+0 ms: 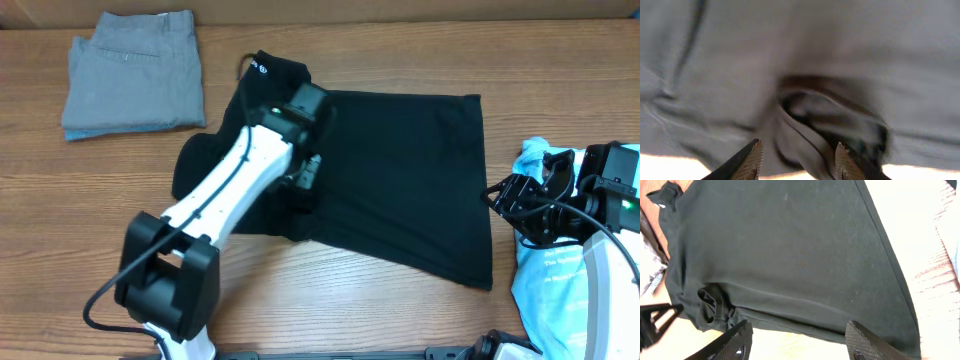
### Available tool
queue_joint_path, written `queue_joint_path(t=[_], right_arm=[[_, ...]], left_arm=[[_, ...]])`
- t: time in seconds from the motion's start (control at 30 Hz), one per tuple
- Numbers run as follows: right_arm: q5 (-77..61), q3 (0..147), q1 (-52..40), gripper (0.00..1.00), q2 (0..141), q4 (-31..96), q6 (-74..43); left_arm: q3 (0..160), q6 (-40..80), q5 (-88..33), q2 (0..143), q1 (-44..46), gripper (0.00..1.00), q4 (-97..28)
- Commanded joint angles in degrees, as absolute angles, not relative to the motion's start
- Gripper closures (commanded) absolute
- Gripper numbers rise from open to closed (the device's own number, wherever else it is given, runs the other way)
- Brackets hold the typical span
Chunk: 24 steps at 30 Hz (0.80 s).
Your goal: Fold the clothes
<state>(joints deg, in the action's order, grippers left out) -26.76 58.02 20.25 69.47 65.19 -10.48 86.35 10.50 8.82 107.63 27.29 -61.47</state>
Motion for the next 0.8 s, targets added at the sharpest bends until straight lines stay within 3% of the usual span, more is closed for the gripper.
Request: queue_joint_path(t=[0.0,0.37,0.77], right_arm=[[-27.0,59.6,20.3,0.37,68.9,65.0,-10.2],[-27.1,59.6,20.3,0.37,68.9,65.7,-10.2],[-27.0,59.6,20.3,0.37,68.9,65.7,-10.2]], left_arm=[[83.7,9.8,6.4,110.1,23.1,0.52,-58.3],[83.6,3.8,-8.1,114.8,20.0,0.5,-55.3],[81.6,4.2,0.6,114.8,19.3,0.55,-56.6]])
